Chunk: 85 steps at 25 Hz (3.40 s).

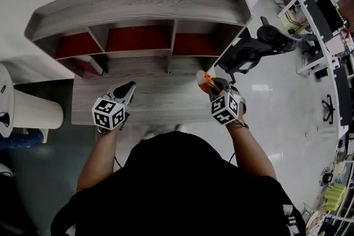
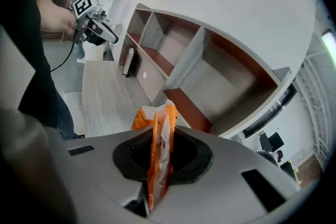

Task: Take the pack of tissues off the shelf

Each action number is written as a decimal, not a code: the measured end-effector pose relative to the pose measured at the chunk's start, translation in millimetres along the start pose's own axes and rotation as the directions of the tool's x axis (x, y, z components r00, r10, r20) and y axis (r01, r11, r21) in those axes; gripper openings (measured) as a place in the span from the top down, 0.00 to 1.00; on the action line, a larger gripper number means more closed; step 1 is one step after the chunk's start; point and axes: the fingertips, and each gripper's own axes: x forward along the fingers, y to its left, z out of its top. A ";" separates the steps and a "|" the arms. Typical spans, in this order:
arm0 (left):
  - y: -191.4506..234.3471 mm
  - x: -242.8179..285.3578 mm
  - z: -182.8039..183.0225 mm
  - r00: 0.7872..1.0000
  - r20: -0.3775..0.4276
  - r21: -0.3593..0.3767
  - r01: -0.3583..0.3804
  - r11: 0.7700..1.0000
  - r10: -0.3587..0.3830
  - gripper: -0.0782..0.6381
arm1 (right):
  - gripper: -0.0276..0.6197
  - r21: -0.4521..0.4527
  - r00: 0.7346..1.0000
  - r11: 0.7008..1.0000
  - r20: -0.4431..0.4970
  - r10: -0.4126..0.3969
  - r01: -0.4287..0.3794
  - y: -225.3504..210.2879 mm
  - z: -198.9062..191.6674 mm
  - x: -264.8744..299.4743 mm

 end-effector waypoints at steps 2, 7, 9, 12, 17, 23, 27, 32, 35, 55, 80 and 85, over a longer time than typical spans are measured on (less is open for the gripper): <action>6.6 -10.5 -4.5 1.000 0.003 -0.014 -0.028 1.000 0.028 0.85 | 0.91 -0.023 1.000 0.999 0.012 0.027 -0.027 7.7 10.7 9.1; 22.4 -36.9 -15.2 0.995 0.012 -0.050 -0.100 0.994 0.101 0.85 | 0.91 -0.081 0.995 0.993 0.036 0.092 -0.089 26.2 35.7 29.7; 29.1 -49.7 -19.6 0.991 0.015 -0.064 -0.131 0.989 0.132 0.85 | 0.91 -0.102 0.992 0.988 0.042 0.123 -0.118 35.2 45.7 38.5; 39.0 -70.0 -31.1 0.983 0.014 -0.091 -0.180 0.979 0.182 0.85 | 0.91 -0.134 0.985 0.978 0.049 0.165 -0.157 49.7 59.9 52.2; 54.0 -104.7 -52.8 0.964 0.006 -0.146 -0.262 0.954 0.266 0.85 | 0.91 -0.178 0.970 0.958 0.058 0.236 -0.223 74.0 85.2 74.0; 64.4 -138.6 -70.9 0.939 0.003 -0.182 -0.339 0.923 0.345 0.85 | 0.91 -0.258 0.944 0.918 0.049 0.325 -0.302 114.5 110.1 102.7; 69.8 -160.7 -86.5 0.919 -0.020 -0.181 -0.392 0.902 0.395 0.85 | 0.91 -0.304 0.921 0.883 0.039 0.387 -0.358 147.6 125.1 119.5; 76.6 -188.1 -107.7 0.893 -0.040 -0.214 -0.446 0.869 0.448 0.85 | 0.92 -0.356 0.895 0.838 0.009 0.447 -0.414 188.0 134.5 145.6; 80.6 -203.3 -117.9 0.878 -0.056 -0.224 -0.475 0.851 0.475 0.85 | 0.91 -0.371 0.878 0.812 -0.021 0.478 -0.450 212.1 133.2 162.6; 102.5 -268.7 -156.5 0.785 -0.090 -0.230 -0.615 0.754 0.613 0.85 | 0.91 -0.479 0.795 0.648 -0.216 0.566 -0.592 335.4 90.0 241.4; 104.6 -281.1 -176.9 0.793 -0.115 -0.256 -0.606 0.753 0.599 0.85 | 0.82 -0.478 0.800 0.649 -0.254 0.543 -0.592 346.8 71.0 252.1; 101.9 -280.5 -176.7 0.796 -0.113 -0.257 -0.602 0.756 0.595 0.85 | 0.75 -0.461 0.788 0.645 -0.265 0.556 -0.610 347.9 63.9 240.7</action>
